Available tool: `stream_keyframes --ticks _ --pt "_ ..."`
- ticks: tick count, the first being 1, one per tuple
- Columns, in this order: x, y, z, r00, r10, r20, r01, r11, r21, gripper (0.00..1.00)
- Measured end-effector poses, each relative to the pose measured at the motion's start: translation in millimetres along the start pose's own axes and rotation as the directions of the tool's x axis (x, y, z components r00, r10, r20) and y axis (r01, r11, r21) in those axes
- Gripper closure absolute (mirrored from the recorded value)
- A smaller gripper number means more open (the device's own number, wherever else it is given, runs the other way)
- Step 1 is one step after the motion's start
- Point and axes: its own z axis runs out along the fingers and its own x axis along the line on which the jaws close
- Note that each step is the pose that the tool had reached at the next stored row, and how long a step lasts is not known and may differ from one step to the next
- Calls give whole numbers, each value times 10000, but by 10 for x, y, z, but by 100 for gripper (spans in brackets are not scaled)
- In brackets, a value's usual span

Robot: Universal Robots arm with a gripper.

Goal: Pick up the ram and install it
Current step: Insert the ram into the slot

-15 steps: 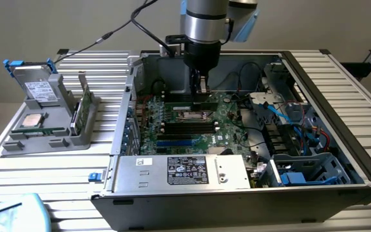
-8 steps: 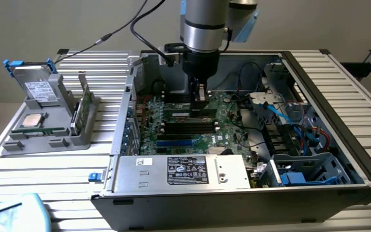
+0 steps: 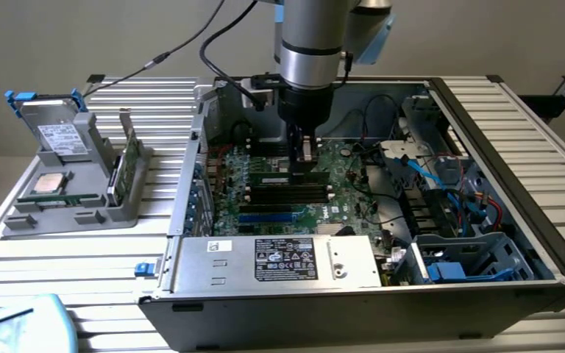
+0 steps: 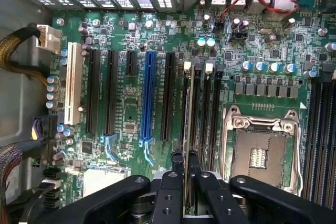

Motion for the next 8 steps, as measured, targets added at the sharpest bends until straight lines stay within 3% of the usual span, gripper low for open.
stream_keyframes --ticks 8 --pt "-8 -6 143 10000 -1 26 1 10000 2 86"
